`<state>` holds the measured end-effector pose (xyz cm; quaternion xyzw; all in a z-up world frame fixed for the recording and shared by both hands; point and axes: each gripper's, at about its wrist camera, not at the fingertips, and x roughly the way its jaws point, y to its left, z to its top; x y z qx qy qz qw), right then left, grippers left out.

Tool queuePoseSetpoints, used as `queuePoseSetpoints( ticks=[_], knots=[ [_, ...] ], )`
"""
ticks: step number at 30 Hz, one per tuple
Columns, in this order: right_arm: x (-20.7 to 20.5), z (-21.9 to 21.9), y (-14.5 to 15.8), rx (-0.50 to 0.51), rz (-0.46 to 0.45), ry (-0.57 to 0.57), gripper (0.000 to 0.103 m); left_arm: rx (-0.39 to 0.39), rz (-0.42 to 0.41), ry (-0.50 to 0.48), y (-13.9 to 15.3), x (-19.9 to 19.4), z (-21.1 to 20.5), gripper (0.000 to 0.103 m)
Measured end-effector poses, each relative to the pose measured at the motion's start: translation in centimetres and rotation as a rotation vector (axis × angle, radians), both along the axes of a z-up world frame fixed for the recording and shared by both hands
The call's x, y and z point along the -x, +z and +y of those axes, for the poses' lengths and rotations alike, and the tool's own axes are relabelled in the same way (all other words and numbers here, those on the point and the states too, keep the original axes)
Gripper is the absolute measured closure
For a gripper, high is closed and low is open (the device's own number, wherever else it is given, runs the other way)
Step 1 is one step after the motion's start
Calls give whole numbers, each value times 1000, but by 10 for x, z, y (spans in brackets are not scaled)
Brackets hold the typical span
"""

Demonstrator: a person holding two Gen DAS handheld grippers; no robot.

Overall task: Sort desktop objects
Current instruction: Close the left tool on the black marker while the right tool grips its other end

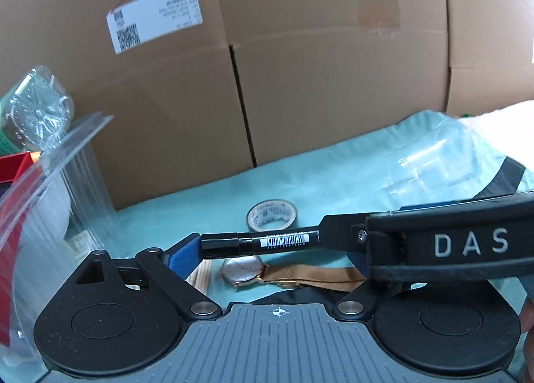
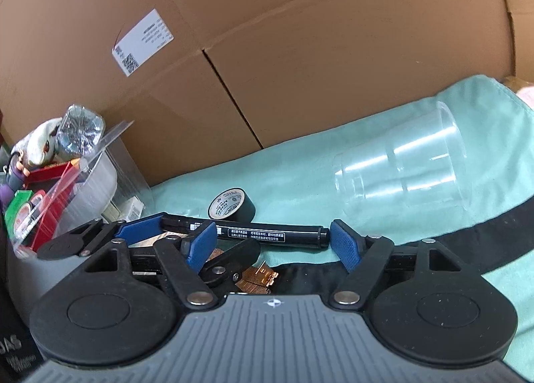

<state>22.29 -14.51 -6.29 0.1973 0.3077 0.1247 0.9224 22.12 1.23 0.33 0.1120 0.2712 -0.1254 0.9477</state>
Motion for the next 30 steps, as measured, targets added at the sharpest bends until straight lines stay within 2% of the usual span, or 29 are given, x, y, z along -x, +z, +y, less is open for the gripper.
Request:
queuePoseSetpoints(
  ticks=[11,17,30],
  knots=[
    [40,-4,29,16,-91,-11,23,38,-69,23,28,38,-10,2],
    [64,-2,43,21,-119,-15,22,34,-102,34,42,64,-16,0],
    [110,18,77,38,-202,24,19,75,-181,90,72,116,2,0]
  ],
)
